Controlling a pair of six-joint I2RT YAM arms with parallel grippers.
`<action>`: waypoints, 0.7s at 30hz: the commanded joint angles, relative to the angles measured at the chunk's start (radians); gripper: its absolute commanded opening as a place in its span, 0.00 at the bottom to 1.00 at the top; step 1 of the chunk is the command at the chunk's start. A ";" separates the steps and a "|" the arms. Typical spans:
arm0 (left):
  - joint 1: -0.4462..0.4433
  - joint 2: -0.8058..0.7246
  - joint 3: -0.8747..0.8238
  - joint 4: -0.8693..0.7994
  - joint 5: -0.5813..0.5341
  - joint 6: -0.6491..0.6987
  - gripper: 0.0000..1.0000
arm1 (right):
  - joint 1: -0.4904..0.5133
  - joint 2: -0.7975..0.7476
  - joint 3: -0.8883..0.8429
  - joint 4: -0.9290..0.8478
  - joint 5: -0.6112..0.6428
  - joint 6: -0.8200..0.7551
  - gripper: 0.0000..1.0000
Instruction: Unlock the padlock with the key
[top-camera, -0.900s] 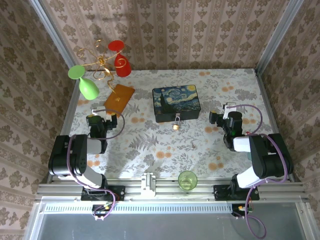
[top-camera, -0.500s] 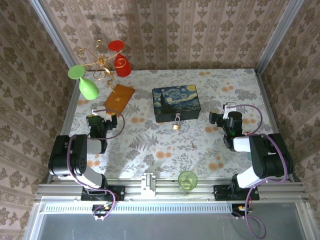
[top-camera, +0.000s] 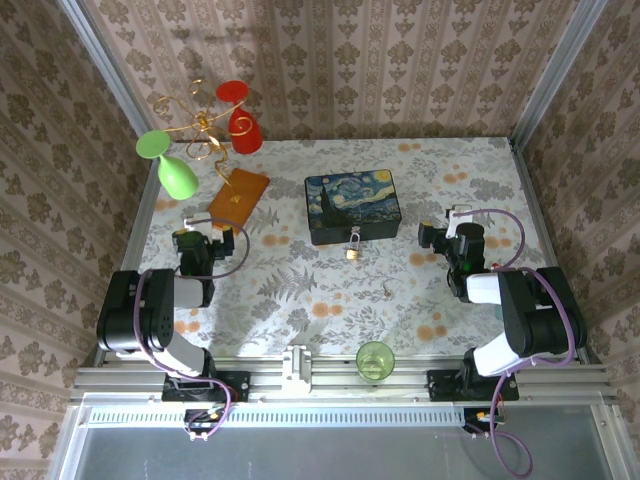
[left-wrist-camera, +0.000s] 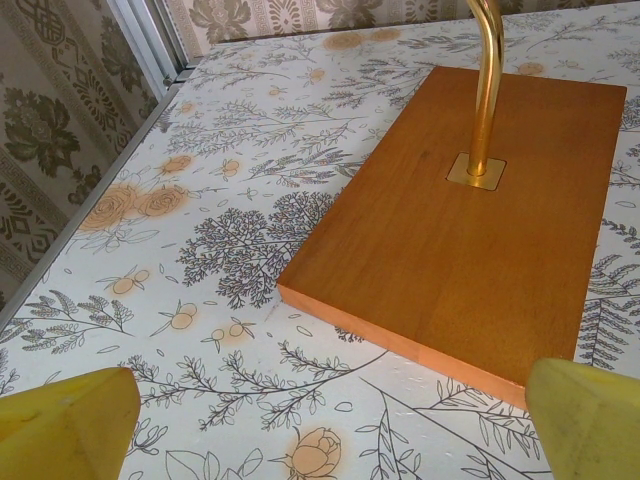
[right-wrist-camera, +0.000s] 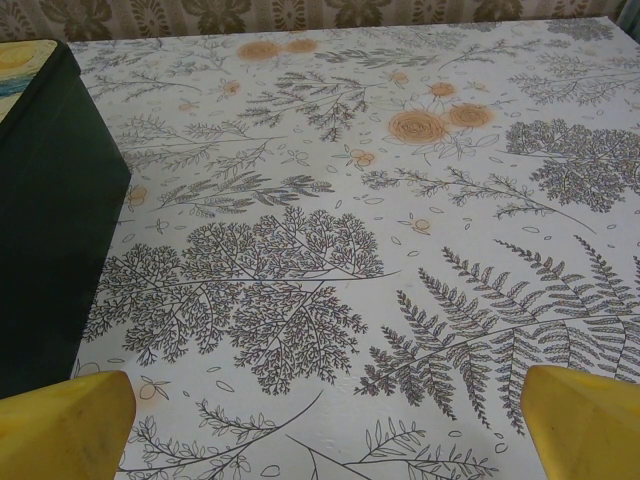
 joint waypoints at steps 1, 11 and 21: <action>-0.006 0.013 0.026 0.027 -0.012 0.011 1.00 | 0.001 0.011 0.017 0.033 -0.011 -0.019 1.00; -0.005 0.013 0.024 0.027 0.023 0.020 1.00 | 0.001 0.009 0.015 0.034 -0.011 -0.018 1.00; -0.072 -0.179 0.048 -0.174 -0.121 0.049 1.00 | 0.064 -0.176 0.108 -0.282 0.091 -0.025 1.00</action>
